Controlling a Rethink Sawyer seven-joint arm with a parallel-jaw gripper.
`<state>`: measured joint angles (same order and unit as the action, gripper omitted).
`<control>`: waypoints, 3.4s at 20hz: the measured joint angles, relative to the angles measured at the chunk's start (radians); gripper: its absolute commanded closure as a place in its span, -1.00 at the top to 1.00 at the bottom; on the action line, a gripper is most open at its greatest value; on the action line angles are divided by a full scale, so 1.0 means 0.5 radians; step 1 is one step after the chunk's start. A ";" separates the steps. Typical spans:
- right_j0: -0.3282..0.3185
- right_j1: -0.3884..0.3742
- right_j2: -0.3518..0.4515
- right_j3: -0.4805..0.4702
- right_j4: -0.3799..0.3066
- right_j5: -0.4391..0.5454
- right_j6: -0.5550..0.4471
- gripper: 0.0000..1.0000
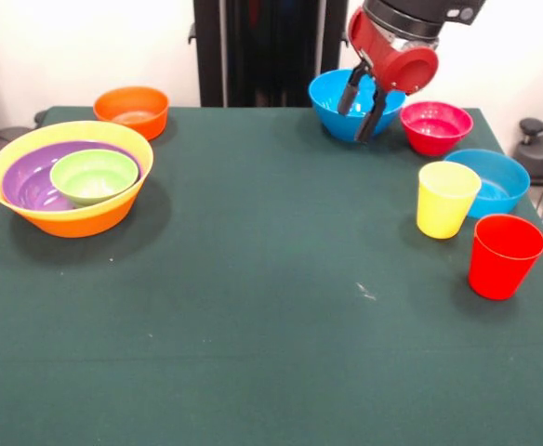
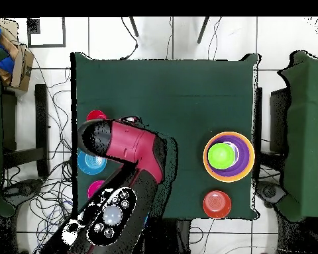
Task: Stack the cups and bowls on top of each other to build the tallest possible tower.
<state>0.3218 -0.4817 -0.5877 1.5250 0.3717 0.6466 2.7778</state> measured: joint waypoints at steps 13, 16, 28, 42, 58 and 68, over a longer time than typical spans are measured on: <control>0.028 0.027 -0.056 -0.023 0.069 0.000 0.002 1.00; 0.028 0.016 -0.061 -0.016 0.069 0.000 0.002 1.00; 0.049 -0.044 -0.083 0.001 0.069 0.000 0.002 1.00; 0.155 -0.084 -0.101 0.071 0.090 0.000 0.002 1.00; 0.120 -0.312 -0.104 0.422 0.090 -0.074 0.002 1.00; 0.010 -0.385 -0.102 0.560 0.090 -0.252 0.002 1.00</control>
<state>0.3269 -0.6743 -0.6387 1.8051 0.4169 0.5204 2.7787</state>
